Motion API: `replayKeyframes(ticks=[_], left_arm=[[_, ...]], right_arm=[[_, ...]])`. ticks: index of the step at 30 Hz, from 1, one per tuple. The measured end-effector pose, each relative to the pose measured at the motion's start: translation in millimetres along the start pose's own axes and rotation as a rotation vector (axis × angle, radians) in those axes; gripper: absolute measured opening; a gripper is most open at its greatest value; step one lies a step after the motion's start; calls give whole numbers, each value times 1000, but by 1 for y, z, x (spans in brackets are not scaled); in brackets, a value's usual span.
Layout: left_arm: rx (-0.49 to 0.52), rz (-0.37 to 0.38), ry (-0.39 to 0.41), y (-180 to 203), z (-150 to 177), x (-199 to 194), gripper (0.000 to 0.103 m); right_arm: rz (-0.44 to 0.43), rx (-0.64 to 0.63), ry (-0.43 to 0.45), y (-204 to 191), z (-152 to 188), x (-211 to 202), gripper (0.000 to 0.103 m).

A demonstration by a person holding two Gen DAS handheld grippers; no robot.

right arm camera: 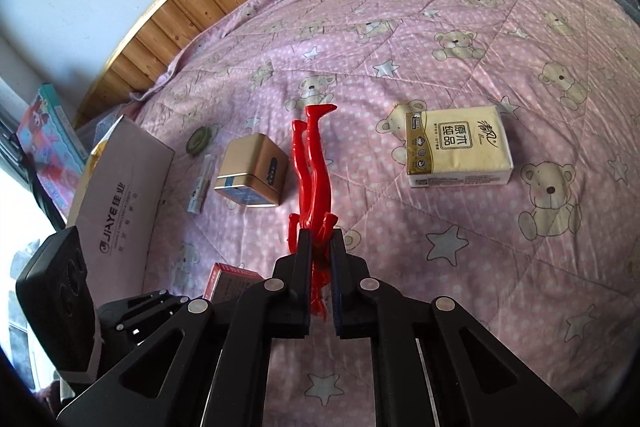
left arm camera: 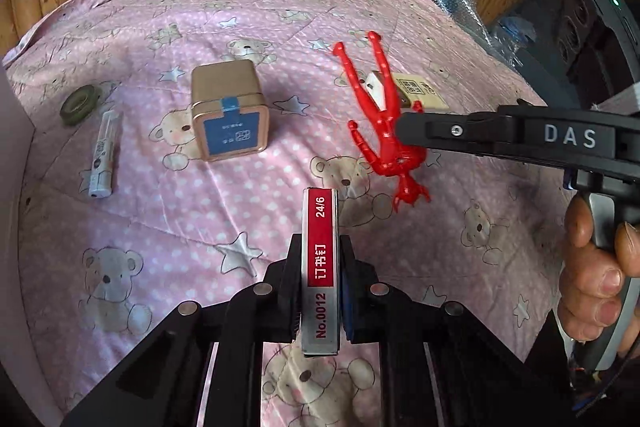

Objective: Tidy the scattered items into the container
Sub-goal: 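Grasp the white staples box with left tool while right tool grasps red figure, then carry staples box and red figure into the cardboard box and open both tools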

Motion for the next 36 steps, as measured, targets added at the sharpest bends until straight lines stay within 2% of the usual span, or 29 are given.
replayKeyframes(ticks=[4, 15, 36], left_arm=[[-67, -9, 16, -7, 4, -15, 16], [-52, -62, 97, 4, -2, -64, 16], [-156, -262, 172, -23, 13, -157, 16]], right_arm=[[-14, -7, -3, -7, 10, -8, 8], [-59, -62, 13, -39, 27, -31, 8], [-134, -190, 9, -110, 60, -53, 8]])
Point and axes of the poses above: each gripper's, at about its wrist camera, not at the fingertips, and x roughly the way its jaws point, y to its right, z to its underside, the point moved 4 cm from there along x, roughly the way its jaws point, and after that the axes turned 6 degrees about y, right-handed, at the moved point
